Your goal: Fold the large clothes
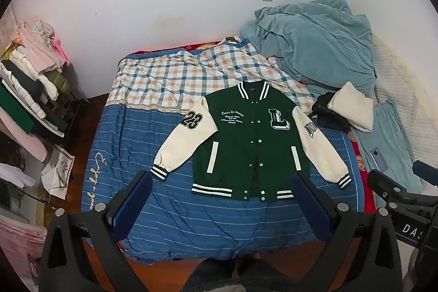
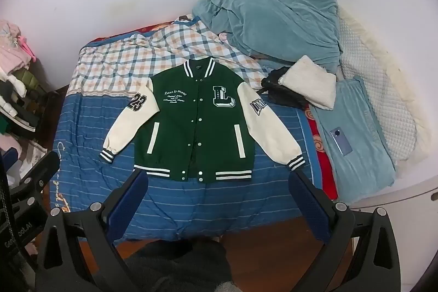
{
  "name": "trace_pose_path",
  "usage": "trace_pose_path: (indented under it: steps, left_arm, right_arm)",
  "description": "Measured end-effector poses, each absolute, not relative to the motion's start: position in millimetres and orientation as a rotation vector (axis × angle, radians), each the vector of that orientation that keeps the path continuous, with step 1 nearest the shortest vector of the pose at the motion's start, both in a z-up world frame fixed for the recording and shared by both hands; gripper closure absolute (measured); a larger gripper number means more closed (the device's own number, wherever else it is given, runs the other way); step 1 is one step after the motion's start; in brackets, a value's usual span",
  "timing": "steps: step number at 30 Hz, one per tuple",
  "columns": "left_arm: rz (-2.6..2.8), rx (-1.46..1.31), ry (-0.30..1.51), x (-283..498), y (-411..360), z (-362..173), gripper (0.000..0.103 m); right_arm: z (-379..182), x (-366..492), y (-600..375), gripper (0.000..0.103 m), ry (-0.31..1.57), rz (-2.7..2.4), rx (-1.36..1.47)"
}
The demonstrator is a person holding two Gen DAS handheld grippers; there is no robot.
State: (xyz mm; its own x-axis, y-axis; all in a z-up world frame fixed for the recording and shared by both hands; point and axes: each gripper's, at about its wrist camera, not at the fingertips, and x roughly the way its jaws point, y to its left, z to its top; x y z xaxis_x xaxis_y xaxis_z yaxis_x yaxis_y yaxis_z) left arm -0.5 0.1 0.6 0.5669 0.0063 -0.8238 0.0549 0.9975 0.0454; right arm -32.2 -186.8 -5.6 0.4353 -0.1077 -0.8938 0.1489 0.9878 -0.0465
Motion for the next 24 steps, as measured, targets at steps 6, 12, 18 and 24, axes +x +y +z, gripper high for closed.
trace_pose_path:
  steps: [6, 12, 18, 24]
  left_arm:
    - [-0.030, 0.061, 0.958, -1, 4, 3, 0.000]
    - [-0.031, 0.071, 0.961, 2, -2, 6, 0.000]
    - [-0.035, 0.074, 0.956, 0, -7, 8, 0.000]
    - [-0.041, 0.077, 0.948, -3, -9, 11, 0.000]
  right_arm:
    - [-4, -32, -185, 0.000, 1.104, -0.164, 0.047]
    - [2, -35, -190, 0.000, 1.102, -0.159, 0.049]
    - [4, -34, -192, 0.000, 1.103, -0.160, 0.052]
    - [10, -32, -194, 0.000, 1.102, -0.165, 0.051]
